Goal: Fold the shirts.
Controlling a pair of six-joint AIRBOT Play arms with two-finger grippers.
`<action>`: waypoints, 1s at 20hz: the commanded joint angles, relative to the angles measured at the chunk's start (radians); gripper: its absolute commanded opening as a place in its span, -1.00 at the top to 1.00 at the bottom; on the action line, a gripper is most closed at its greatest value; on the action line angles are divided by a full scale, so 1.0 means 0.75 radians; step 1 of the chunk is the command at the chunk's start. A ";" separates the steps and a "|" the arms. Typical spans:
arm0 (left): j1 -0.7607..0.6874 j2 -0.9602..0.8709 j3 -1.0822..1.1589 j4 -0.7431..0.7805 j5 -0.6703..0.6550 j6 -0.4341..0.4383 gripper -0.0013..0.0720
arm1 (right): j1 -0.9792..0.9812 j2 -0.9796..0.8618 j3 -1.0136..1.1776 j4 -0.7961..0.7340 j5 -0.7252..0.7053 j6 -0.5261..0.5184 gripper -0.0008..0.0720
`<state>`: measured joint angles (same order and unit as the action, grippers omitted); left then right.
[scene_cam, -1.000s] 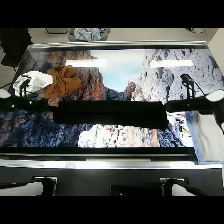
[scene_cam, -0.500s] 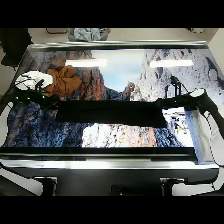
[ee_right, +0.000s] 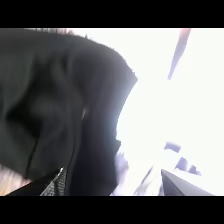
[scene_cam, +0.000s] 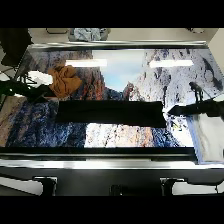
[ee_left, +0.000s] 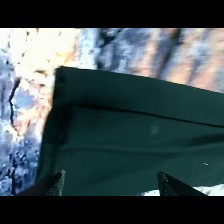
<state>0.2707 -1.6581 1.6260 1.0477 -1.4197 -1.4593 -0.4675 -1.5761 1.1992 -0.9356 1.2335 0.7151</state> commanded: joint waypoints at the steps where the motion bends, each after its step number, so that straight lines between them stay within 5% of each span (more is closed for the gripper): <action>1: -0.040 0.143 0.009 0.002 -0.018 -0.010 -0.98 | -0.044 -0.135 -0.026 0.222 0.205 -0.106 -1.00; 7: -0.144 0.260 0.009 0.002 -0.053 -0.036 -0.98 | -0.037 -0.287 -0.026 0.374 0.072 0.022 -1.00; 15: -0.325 0.259 0.008 0.002 -0.052 -0.035 -0.98 | 0.229 -0.304 -0.026 0.410 0.040 -0.015 -0.88; 16: -0.344 0.257 0.008 0.002 -0.051 -0.035 -0.98 | 0.256 -0.303 -0.026 0.409 0.013 -0.015 -0.42; 17: -0.368 0.254 0.005 0.002 -0.051 -0.034 -0.98 | 0.277 -0.297 -0.025 0.409 -0.010 -0.001 0.47; 18: -0.393 0.249 -0.004 0.002 -0.045 -0.029 -0.96 | 0.289 -0.283 -0.025 0.410 -0.024 0.050 0.86; 19: -0.425 0.247 -0.026 0.002 -0.016 -0.028 -0.83 | 0.289 -0.252 -0.024 0.413 -0.023 0.071 0.85; 20: -0.459 0.245 -0.058 0.002 0.030 -0.028 -0.17 | 0.288 -0.210 -0.022 0.409 -0.022 0.071 0.85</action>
<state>-0.0174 -1.4700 1.6115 1.0489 -1.4429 -1.4849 -0.2752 -1.7763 1.1786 -0.6525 1.2301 0.7361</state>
